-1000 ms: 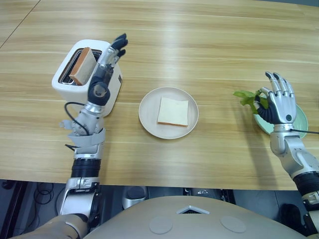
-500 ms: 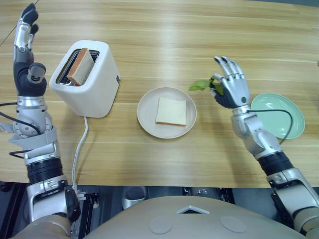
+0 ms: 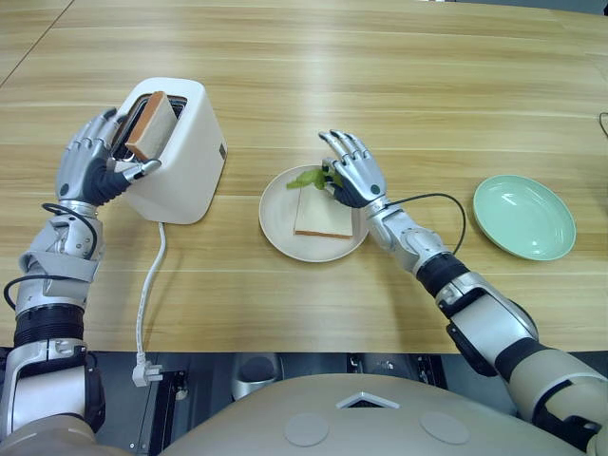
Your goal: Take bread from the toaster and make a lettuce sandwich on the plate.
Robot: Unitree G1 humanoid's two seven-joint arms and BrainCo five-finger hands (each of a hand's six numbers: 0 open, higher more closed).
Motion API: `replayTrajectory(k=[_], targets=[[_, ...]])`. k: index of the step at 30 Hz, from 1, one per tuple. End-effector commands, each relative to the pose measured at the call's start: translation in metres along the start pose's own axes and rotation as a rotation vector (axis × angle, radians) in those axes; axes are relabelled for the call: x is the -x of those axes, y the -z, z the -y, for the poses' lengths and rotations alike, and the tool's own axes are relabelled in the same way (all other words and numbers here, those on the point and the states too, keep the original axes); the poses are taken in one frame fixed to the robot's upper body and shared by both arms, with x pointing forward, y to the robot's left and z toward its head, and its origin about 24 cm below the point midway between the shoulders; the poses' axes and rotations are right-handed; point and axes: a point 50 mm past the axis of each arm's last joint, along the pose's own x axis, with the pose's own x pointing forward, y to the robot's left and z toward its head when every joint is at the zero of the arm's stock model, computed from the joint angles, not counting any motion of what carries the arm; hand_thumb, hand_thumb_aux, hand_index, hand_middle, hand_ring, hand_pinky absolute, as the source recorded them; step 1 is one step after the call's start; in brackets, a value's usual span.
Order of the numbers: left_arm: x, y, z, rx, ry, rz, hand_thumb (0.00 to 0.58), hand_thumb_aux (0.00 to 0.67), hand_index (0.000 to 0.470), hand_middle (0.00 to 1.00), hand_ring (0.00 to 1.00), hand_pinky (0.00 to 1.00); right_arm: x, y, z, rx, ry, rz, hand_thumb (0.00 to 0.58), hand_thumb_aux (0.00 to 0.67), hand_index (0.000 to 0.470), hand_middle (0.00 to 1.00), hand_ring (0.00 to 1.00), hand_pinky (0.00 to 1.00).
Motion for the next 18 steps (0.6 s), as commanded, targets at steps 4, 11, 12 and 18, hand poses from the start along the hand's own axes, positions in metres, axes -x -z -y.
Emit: replayTrajectory(k=[4, 11, 12, 18], targets=[[0.000, 0.001, 0.009, -0.032, 0.066, -0.007, 0.000, 0.000, 0.000, 0.00, 0.00, 0.00, 0.025, 0.000, -0.024, 0.014, -0.106, 0.013, 0.580, 0.670, 0.460, 0.00, 0.00, 0.00], [-0.003, -0.005, 0.010, -0.036, 0.063, 0.003, 0.000, 0.000, 0.000, 0.00, 0.00, 0.00, 0.043, -0.001, -0.032, 0.007, -0.125, 0.017, 0.580, 0.670, 0.460, 0.00, 0.00, 0.00], [-0.003, -0.005, 0.010, -0.038, 0.058, 0.004, 0.000, 0.000, 0.000, 0.00, 0.00, 0.00, 0.045, 0.000, -0.032, 0.006, -0.125, 0.013, 0.580, 0.670, 0.460, 0.00, 0.00, 0.00], [-0.008, -0.010, 0.004, -0.045, 0.018, 0.013, 0.000, 0.000, 0.000, 0.00, 0.00, 0.00, 0.055, 0.008, -0.031, 0.014, -0.120, -0.021, 0.524, 0.462, 0.317, 0.00, 0.00, 0.00]])
